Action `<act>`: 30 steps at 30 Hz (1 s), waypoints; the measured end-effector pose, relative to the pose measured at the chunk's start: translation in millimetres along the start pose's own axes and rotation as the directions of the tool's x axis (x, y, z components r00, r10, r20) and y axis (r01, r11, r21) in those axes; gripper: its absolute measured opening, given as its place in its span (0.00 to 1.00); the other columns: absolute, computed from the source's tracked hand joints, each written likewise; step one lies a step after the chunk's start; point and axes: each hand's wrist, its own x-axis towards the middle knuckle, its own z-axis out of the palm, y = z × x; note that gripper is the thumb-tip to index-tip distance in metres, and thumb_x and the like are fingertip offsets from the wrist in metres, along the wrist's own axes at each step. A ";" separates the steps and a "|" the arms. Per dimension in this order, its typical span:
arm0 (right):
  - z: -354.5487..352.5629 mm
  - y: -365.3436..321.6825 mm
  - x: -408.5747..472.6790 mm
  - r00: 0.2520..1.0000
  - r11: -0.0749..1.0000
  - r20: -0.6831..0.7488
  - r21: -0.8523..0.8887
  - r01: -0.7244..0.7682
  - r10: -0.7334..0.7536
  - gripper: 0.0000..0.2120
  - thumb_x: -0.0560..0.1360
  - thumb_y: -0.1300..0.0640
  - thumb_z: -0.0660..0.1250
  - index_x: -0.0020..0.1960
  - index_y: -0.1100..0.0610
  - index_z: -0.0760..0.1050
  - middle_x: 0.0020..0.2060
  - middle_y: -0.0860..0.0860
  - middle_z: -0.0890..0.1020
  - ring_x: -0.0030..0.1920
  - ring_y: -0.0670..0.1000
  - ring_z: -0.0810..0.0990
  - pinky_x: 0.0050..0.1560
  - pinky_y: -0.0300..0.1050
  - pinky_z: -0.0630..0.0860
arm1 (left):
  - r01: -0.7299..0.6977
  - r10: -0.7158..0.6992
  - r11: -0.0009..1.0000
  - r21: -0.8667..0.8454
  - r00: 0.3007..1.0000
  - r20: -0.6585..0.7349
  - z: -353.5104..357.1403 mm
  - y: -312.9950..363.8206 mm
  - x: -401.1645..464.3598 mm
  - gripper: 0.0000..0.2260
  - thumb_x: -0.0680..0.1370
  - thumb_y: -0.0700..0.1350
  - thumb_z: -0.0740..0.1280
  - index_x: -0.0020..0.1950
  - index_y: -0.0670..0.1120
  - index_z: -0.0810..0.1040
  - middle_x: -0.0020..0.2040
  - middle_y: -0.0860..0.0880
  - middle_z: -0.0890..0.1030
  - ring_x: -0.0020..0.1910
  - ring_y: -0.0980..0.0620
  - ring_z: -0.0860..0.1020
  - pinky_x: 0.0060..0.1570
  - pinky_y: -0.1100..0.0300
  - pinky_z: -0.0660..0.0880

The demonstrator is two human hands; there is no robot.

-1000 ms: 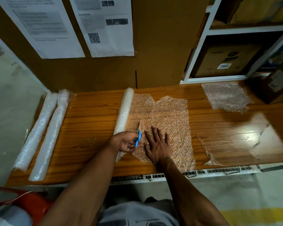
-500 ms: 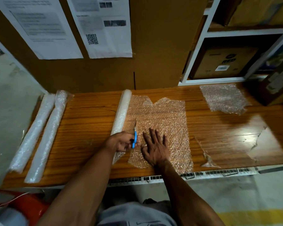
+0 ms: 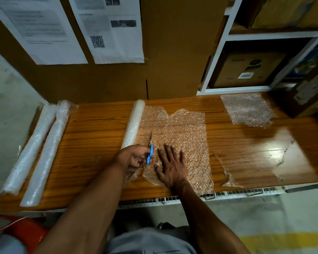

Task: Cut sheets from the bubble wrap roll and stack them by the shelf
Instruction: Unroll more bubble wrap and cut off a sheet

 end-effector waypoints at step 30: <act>-3.6 7.4 -8.8 1.000 1.000 0.002 0.017 -0.008 0.008 0.38 0.82 0.29 0.42 0.86 0.45 0.43 0.85 0.51 0.39 0.84 0.55 0.37 0.81 0.67 0.38 | -0.114 0.114 0.993 -0.013 0.993 -0.031 1.1 27.3 2.5 0.06 0.84 0.47 0.66 0.52 0.48 0.81 0.41 0.46 0.84 0.30 0.56 0.80 0.24 0.68 0.70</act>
